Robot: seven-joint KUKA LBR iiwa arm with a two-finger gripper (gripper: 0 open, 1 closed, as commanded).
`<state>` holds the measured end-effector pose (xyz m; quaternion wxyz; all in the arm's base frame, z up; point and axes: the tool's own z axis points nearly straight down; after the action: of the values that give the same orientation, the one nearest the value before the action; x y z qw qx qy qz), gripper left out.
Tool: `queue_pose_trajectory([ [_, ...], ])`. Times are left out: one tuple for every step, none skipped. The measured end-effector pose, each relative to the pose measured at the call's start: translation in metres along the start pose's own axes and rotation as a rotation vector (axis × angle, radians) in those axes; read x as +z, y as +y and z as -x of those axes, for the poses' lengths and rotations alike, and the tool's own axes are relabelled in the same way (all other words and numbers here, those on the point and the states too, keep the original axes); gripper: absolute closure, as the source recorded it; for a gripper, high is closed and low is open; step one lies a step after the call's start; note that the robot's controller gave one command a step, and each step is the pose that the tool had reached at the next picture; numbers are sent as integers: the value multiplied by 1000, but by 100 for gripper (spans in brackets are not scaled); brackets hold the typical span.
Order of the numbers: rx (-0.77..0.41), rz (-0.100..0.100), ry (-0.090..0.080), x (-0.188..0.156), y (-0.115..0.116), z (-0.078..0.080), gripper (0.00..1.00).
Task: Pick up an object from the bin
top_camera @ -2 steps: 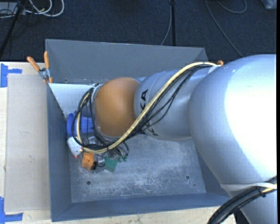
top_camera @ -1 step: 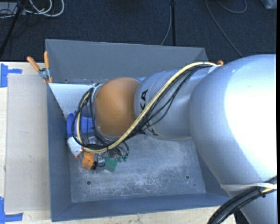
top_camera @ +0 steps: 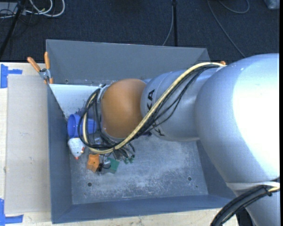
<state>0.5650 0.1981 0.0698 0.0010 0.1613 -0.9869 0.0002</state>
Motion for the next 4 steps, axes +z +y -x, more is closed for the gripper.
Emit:
queue_pose_trajectory([
  [-10,0,1,0,-6,-12,100],
  [-9,0,1,0,-6,-12,100],
  [-116,1,1,-118,-3,-13,100],
  [-115,1,1,-118,-4,-13,100],
])
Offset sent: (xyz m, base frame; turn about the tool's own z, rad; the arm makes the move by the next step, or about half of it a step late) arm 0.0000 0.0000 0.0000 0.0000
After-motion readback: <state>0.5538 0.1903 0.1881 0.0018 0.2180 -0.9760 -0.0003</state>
